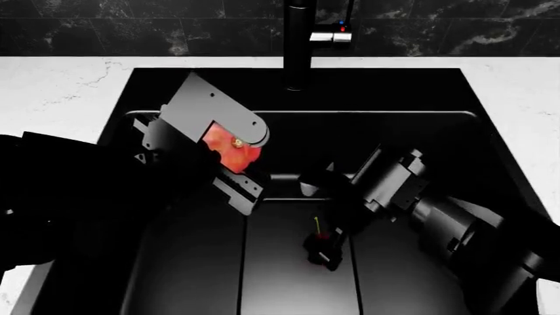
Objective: Pick up the fruits and vegetables and place them in the sink. Turn on the sink faucet to wash them. Then turn the sink off and put them in the tray.
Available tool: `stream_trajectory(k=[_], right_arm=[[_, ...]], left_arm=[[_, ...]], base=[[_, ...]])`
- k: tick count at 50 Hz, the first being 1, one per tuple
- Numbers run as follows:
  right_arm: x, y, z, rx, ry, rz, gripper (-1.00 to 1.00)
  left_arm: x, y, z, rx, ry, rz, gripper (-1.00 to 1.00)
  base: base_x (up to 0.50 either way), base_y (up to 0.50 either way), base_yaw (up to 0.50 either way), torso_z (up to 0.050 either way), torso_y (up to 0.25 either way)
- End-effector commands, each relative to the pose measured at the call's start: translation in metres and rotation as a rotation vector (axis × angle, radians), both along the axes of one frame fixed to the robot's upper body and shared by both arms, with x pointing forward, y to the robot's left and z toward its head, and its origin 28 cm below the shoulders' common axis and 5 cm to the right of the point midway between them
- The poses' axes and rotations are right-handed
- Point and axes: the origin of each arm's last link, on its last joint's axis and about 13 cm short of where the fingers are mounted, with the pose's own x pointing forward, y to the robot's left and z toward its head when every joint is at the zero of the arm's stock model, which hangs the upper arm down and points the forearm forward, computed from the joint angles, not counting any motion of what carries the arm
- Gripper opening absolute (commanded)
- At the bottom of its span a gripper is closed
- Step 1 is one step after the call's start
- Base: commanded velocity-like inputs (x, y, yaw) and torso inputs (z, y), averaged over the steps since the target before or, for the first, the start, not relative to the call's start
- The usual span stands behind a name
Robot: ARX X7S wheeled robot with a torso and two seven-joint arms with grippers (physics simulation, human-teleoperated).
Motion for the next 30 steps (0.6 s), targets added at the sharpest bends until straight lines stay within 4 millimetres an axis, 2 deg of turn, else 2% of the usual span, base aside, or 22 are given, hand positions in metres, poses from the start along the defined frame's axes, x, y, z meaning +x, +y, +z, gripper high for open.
stream_trajectory(k=[1, 4, 5, 19, 30], right_arm=[[0.0, -0.001, -0.01, -0.021, 0.048, -0.009, 1.0], [0.0, -0.001, -0.011, -0.02, 0.05, -0.013, 1.0], [0.0, -0.002, -0.011, -0.019, 0.049, -0.014, -1.0], [-0.009, -0.005, 0.008, -0.016, -0.015, -0.015, -1.0], [-0.026, -0.017, 0.036, -0.001, -0.108, -0.038, -1.0]], left_arm=[[0.001, 0.0, 0.002, -0.008, -0.011, 0.012, -1.0], [0.0, 0.001, 0.002, -0.009, -0.01, 0.013, -1.0], [0.0, 0.001, 0.002, -0.009, -0.01, 0.012, -1.0], [0.001, 0.0, 0.0, -0.006, -0.008, 0.009, -1.0], [0.001, 0.0, -0.002, 0.004, 0.002, 0.003, -1.0]], base=[[0.0, 0.0, 0.0, 0.0, 0.0], [0.0, 0.0, 0.0, 0.0, 0.0], [0.0, 0.0, 0.0, 0.0, 0.0], [0.0, 0.0, 0.0, 0.0, 0.0], [0.0, 0.0, 0.0, 0.0, 0.0]])
